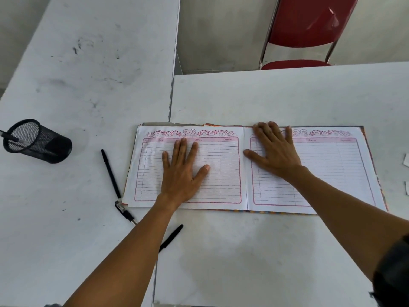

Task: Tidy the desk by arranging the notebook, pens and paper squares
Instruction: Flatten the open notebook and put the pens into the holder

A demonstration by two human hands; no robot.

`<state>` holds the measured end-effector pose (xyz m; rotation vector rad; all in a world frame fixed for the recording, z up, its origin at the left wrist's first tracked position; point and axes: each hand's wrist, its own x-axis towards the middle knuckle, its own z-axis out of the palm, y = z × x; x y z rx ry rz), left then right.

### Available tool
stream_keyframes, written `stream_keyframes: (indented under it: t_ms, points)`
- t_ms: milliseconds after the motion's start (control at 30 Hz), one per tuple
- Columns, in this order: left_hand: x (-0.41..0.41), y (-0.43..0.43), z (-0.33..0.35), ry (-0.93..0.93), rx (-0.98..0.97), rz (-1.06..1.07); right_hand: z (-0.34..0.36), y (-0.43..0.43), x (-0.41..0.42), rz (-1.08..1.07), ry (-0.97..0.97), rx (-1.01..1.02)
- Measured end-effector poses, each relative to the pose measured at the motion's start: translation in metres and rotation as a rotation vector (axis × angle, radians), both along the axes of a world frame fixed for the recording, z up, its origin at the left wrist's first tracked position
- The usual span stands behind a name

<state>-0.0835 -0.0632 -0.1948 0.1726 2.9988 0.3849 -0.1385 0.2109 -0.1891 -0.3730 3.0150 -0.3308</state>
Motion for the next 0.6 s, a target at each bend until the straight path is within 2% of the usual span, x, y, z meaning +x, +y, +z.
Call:
stream_keyframes:
  t_ms: [167, 300, 467, 533, 600]
  points:
    - [0.005, -0.004, 0.002, -0.012, 0.052, 0.038, 0.002, -0.001, 0.004, -0.018, -0.042, -0.022]
    - [0.031, -0.017, 0.012, -0.011, 0.153, 0.089, 0.009, -0.02, 0.041, 0.025, 0.066, -0.142]
    - [0.073, -0.033, 0.033, 0.075, 0.242, 0.14, 0.015, -0.074, 0.115, 0.289, 0.235, -0.299]
    - [0.089, -0.04, 0.044, 0.14, 0.267, 0.205, 0.022, -0.099, 0.142, 0.352, 0.185, -0.389]
    - [0.106, -0.049, 0.052, 0.196, 0.285, 0.3, 0.033, -0.122, 0.166, 0.3, -0.007, -0.433]
